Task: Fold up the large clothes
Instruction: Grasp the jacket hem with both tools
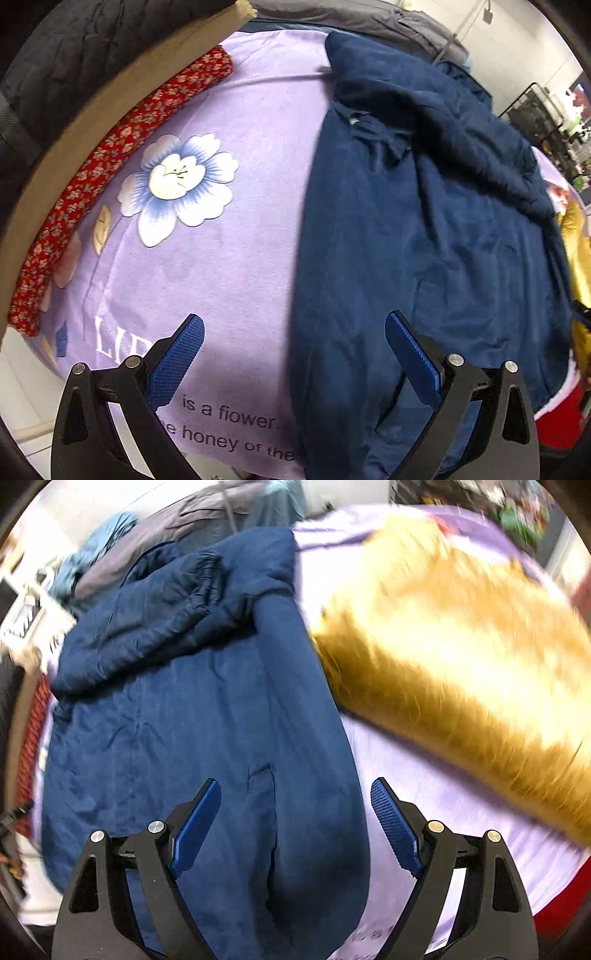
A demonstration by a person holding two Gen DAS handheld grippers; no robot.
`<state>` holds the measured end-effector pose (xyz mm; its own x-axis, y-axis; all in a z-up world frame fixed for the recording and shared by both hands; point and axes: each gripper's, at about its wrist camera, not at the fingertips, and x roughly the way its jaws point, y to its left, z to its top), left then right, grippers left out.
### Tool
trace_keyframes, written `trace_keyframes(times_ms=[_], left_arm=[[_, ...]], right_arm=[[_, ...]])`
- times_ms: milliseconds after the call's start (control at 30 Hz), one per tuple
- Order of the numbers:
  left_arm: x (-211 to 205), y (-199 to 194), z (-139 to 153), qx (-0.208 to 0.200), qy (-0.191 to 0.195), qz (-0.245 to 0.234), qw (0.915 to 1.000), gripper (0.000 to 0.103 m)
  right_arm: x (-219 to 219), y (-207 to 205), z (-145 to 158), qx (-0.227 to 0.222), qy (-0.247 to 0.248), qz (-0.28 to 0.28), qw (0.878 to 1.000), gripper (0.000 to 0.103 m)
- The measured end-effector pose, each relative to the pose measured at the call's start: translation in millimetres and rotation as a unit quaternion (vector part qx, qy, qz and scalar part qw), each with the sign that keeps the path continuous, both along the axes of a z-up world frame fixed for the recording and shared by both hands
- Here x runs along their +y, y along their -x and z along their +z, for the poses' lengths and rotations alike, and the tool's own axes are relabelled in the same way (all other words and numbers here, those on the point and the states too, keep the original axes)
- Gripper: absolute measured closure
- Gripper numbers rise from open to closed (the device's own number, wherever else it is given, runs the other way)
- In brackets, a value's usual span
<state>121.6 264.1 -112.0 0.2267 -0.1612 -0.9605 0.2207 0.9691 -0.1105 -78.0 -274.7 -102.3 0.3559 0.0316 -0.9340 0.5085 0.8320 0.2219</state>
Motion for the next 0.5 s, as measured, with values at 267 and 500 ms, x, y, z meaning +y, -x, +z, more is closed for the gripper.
trace_keyframes(times_ms=[267,500], left_arm=[[-13.7,30.7,-36.2,0.066,0.031,-0.036,0.9967,0.007],[-8.3,55.9,-59.1,0.098,0.039,-0.041,0.9935,0.007]], right_arm=[[7.0,40.3,-35.2,0.040,-0.067,-0.018,0.997,0.020],[-0.3,79.5,-55.2,0.023,-0.154,-0.065,0.986,0.020]])
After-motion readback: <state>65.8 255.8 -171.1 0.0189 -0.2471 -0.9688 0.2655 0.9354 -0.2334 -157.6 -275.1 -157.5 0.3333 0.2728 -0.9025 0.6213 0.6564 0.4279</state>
